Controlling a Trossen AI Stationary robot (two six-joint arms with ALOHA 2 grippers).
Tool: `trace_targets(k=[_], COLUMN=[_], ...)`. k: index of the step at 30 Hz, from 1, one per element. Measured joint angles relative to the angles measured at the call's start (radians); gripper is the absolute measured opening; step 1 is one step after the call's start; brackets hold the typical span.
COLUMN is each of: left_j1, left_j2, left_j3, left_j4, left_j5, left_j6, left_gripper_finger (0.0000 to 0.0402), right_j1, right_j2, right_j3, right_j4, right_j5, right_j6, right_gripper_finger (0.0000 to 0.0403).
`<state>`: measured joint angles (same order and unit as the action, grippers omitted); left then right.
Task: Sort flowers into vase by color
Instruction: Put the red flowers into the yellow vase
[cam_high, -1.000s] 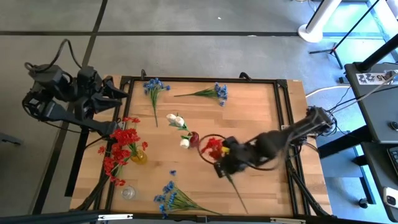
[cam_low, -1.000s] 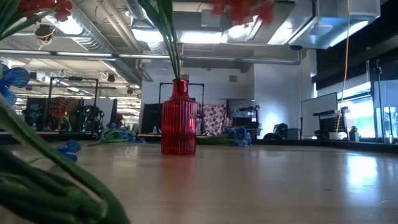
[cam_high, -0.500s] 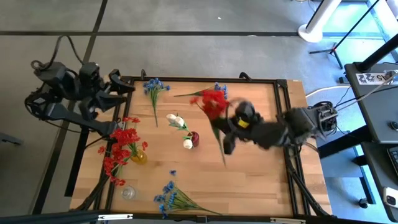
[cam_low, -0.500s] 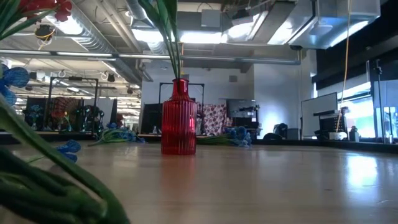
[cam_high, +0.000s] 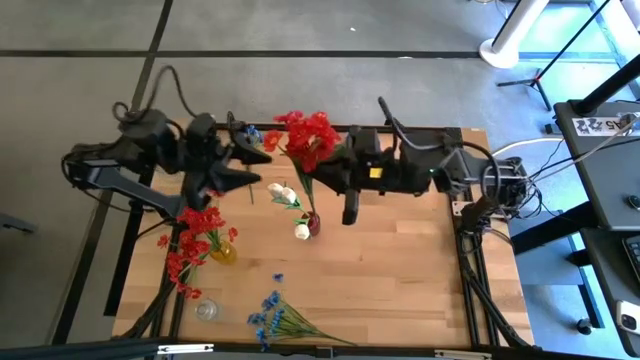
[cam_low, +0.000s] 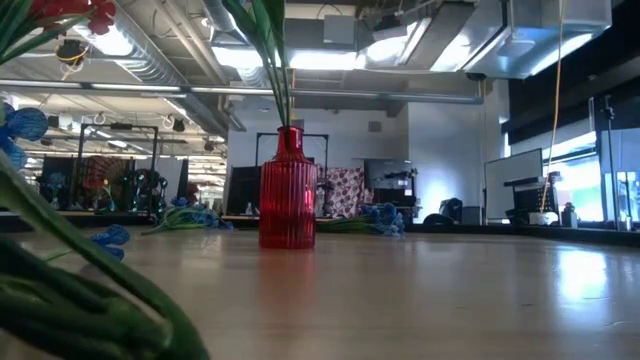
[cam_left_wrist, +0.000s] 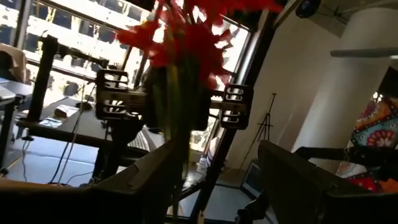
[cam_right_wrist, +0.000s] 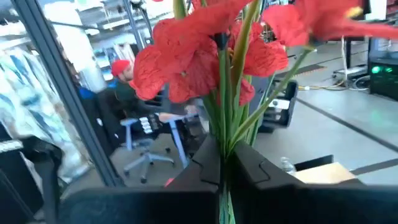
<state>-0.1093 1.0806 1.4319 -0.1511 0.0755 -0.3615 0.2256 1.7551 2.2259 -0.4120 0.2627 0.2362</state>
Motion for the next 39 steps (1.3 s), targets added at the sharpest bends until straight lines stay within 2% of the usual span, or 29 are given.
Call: trace_targets(k=[6,14,21,31,35,39], left_j1=[-0.029,-0.031,-0.031,-0.031,-0.031,-0.033], left_j2=[0.074,0.167,0.194,0.186,0.186,0.181], left_j3=[0.000,0.000,0.000,0.000,0.000,0.000], left_j4=[0.052,0.138,0.154,0.114,0.100,0.076], left_j5=[-0.031,-0.065,-0.172,-0.173,-0.204,-0.247], left_j6=[0.072,0.092,0.103,0.103,0.109,0.116], left_gripper_finger=[0.0218,0.0218,0.0209,0.0100,0.0067,0.0016], right_j1=[-0.011,-0.010,-0.010,-0.010,-0.010,-0.012], right_j2=[0.000,0.015,0.042,0.043,0.043,0.043], right_j3=[0.000,0.001,-0.001,-0.001,-0.001,-0.001], right_j4=[0.034,0.076,0.072,0.079,0.072,0.046], right_j5=[-0.005,-0.017,-0.008,0.006,0.007,0.018], right_j6=[-0.100,-0.204,-0.217,-0.248,-0.249,-0.251], right_gripper_finger=[0.0007,0.0008,0.0012,0.0015,0.0016,0.0020])
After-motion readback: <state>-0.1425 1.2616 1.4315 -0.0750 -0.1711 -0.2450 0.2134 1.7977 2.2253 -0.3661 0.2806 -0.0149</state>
